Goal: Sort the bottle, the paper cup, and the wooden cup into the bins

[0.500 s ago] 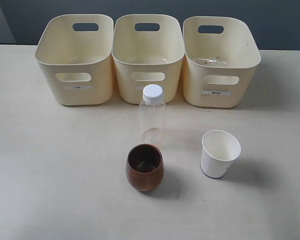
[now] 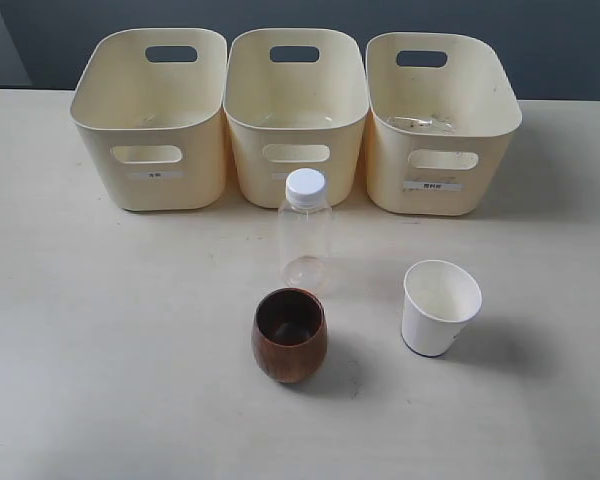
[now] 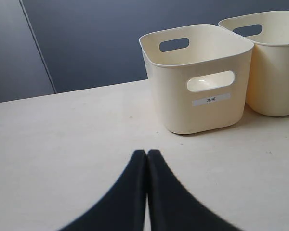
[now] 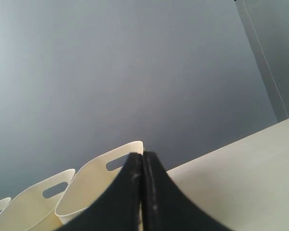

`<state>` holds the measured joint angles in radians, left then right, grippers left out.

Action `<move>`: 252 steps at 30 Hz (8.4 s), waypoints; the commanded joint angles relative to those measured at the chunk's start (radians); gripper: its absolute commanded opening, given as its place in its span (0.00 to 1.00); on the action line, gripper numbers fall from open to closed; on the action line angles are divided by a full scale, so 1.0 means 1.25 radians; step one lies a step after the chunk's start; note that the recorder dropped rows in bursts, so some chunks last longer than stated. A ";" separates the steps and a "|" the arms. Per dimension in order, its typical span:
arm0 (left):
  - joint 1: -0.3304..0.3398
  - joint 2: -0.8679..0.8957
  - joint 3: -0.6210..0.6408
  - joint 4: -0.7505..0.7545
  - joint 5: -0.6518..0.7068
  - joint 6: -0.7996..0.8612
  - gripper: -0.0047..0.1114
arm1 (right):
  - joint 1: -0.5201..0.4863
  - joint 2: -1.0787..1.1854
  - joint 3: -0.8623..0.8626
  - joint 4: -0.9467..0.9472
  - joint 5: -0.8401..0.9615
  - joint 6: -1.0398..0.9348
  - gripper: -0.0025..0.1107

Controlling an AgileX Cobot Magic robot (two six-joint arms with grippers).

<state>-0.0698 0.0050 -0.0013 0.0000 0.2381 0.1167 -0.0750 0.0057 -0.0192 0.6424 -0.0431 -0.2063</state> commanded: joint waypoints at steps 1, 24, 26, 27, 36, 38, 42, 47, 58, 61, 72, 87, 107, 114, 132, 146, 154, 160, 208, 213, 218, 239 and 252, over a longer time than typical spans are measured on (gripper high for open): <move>-0.003 -0.004 0.001 -0.005 0.000 -0.002 0.04 | -0.003 -0.005 -0.005 -0.005 -0.006 -0.002 0.01; -0.003 -0.004 0.001 -0.005 0.000 -0.002 0.04 | -0.003 0.192 -0.439 -0.098 0.280 -0.129 0.01; -0.003 -0.004 0.001 -0.005 0.000 -0.002 0.04 | -0.003 0.257 -0.516 -0.088 0.354 -0.198 0.01; -0.003 -0.004 0.001 -0.005 0.000 -0.002 0.04 | -0.003 0.294 -0.552 -0.084 0.394 -0.221 0.01; -0.003 -0.004 0.001 -0.005 0.000 -0.002 0.04 | -0.003 0.557 -0.748 0.142 0.625 -0.456 0.01; -0.003 -0.004 0.001 -0.005 0.000 -0.002 0.04 | -0.003 0.610 -0.776 0.197 0.690 -0.525 0.01; -0.003 -0.004 0.001 -0.005 0.000 -0.002 0.04 | -0.003 0.681 -0.807 0.259 0.746 -0.604 0.01; -0.003 -0.004 0.001 -0.005 0.000 -0.002 0.04 | 0.017 0.802 -0.822 0.263 0.816 -0.660 0.01; -0.003 -0.004 0.001 -0.005 0.000 -0.002 0.04 | 0.397 1.019 -0.822 -0.046 0.574 -0.622 0.01; -0.003 -0.004 0.001 -0.005 0.000 -0.002 0.04 | 0.465 1.070 -0.822 -0.095 0.530 -0.622 0.01; -0.003 -0.004 0.001 -0.005 0.000 -0.002 0.04 | 0.500 1.203 -0.829 -0.058 0.445 -0.622 0.30; -0.003 -0.004 0.001 -0.005 0.000 -0.002 0.04 | 0.500 1.323 -0.875 0.077 0.406 -0.621 0.67; -0.003 -0.004 0.001 -0.005 0.000 -0.002 0.04 | 0.500 1.375 -0.875 0.095 0.359 -0.621 0.67; -0.003 -0.004 0.001 -0.005 0.000 -0.002 0.04 | 0.500 1.386 -0.875 0.095 0.353 -0.621 0.67; -0.003 -0.004 0.001 -0.005 0.000 -0.002 0.04 | 0.500 1.383 -0.875 0.043 0.367 -0.631 0.01; -0.003 -0.004 0.001 -0.005 0.000 -0.002 0.04 | 0.491 1.079 -0.890 0.007 0.224 -0.568 0.01; -0.003 -0.004 0.001 -0.005 0.000 -0.002 0.04 | 0.379 1.082 -1.036 -0.292 0.349 -0.220 0.01; -0.003 -0.004 0.001 -0.005 0.000 -0.002 0.04 | 0.330 1.176 -1.143 -0.409 0.411 -0.120 0.01; -0.003 -0.004 0.001 -0.005 0.000 -0.002 0.04 | 0.235 1.690 -1.414 -0.473 0.584 -0.035 0.01; -0.003 -0.004 0.001 -0.005 0.000 -0.002 0.04 | 0.235 1.685 -1.414 -0.473 0.629 -0.044 0.01; -0.003 -0.004 0.001 -0.005 0.000 -0.002 0.04 | 0.235 1.685 -1.414 -0.473 0.645 -0.044 0.09; -0.003 -0.004 0.001 -0.005 0.000 -0.002 0.04 | 0.235 1.627 -1.414 -0.466 0.677 -0.051 0.61; -0.003 -0.004 0.001 -0.005 0.000 -0.002 0.04 | 0.235 1.536 -1.414 -0.466 0.711 -0.051 0.61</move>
<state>-0.0698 0.0050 -0.0013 0.0000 0.2381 0.1167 0.2249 1.9560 -1.7875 0.0626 0.8302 -0.2640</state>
